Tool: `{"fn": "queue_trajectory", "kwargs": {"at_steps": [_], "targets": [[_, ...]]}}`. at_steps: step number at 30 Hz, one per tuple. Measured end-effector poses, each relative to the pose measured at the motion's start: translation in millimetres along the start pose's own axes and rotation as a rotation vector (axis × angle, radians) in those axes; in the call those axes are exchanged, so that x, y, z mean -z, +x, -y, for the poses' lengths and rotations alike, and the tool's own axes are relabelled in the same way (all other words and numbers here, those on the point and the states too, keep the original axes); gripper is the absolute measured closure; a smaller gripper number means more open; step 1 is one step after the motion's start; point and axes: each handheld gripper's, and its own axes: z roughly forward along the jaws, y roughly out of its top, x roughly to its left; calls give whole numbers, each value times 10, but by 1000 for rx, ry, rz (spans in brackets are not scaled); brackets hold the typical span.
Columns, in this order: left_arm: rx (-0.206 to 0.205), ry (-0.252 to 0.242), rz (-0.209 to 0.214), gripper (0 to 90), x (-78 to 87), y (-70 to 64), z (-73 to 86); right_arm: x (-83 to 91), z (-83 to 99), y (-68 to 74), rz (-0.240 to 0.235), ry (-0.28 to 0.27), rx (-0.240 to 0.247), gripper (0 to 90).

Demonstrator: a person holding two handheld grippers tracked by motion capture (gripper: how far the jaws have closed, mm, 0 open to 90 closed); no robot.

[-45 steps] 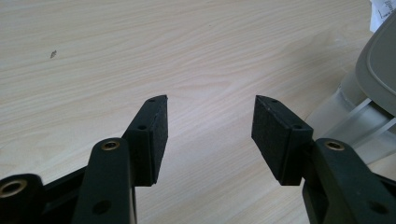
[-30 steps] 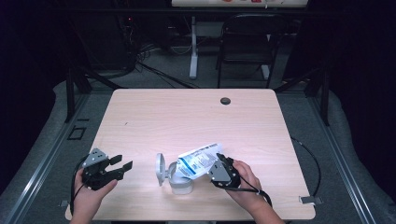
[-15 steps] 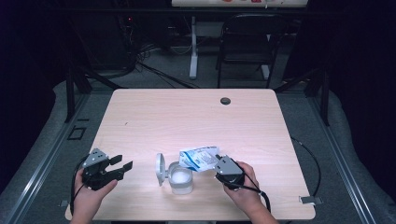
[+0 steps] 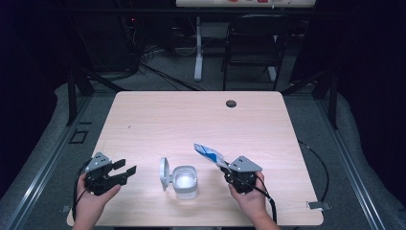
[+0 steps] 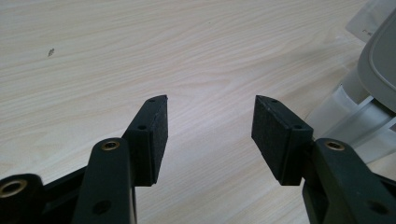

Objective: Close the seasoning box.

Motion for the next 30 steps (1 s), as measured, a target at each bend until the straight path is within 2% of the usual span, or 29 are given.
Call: {"fn": "queue_trajectory", "kwargs": {"at_steps": [7,13,22,30], "targets": [[2,5,-2,466,1,3,2,-65,58,5,-17,14,-40,839],[2,3,1,465,-10,-2,8,-131,118,-37,-15,14,-110,839],[1,11,2,466,-35,-17,17,-170,182,-116,-2,35,-158,835],[-6,12,6,466,-31,-36,7,-205,230,-140,2,53,-172,830]]}}
